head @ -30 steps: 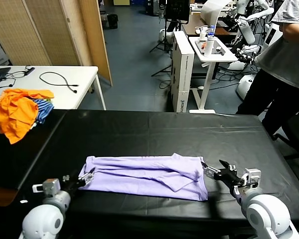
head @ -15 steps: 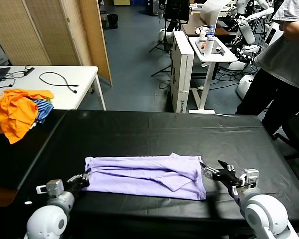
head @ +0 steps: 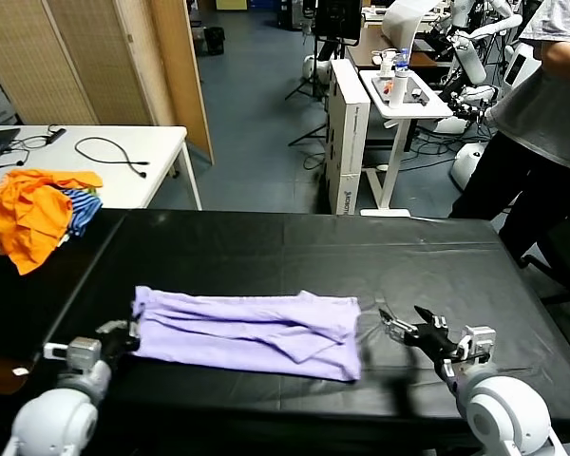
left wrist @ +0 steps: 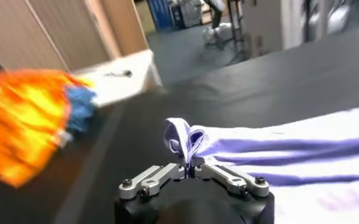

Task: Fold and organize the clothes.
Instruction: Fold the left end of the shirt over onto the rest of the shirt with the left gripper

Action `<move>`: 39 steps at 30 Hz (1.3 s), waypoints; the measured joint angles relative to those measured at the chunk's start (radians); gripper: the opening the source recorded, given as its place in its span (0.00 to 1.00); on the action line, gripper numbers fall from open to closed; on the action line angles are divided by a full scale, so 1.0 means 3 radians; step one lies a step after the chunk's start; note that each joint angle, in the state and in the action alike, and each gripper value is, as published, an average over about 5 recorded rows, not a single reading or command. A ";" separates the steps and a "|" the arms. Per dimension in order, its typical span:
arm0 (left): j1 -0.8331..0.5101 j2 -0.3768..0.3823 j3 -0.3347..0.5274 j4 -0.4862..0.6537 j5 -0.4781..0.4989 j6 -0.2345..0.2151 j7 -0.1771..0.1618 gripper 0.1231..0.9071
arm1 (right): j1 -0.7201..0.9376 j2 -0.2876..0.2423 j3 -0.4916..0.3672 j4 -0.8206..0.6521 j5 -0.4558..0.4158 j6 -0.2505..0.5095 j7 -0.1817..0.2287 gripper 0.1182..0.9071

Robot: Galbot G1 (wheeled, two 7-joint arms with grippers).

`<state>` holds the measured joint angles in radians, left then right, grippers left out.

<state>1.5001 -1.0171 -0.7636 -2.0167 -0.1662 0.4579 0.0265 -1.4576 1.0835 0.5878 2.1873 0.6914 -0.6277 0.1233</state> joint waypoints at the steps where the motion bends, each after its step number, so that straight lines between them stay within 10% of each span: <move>1: 0.0016 0.0054 -0.0035 0.0006 0.0089 -0.0038 0.0009 0.08 | -0.0019 0.0004 0.0008 0.0013 -0.0004 0.0004 -0.0001 1.00; 9: 0.0094 0.0094 -0.0062 -0.0140 0.0309 -0.0027 -0.0018 0.08 | -0.0175 0.0066 0.0081 0.0127 -0.0047 0.0058 -0.0034 1.00; 16: 0.0019 -0.0249 0.0195 -0.0620 -0.0812 0.0395 -0.0332 0.08 | -0.0347 0.0154 0.0138 0.0199 -0.0194 0.0342 -0.0213 1.00; 23: -0.0162 -0.0566 0.0609 -0.0828 -0.1584 0.0503 -0.0441 0.08 | -0.0592 0.0250 0.0194 0.0279 -0.0398 0.0631 -0.0335 1.00; 39: -0.0432 -0.1025 0.1430 -0.0671 -0.1510 0.0500 -0.0449 0.08 | -0.0806 0.0401 0.0152 0.0375 -0.0594 0.0653 -0.0327 1.00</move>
<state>1.3705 -1.3245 -0.3345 -2.2180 -0.6193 0.6078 -0.1083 -1.6996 1.2039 0.6334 2.2998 0.5132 -0.4316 0.0252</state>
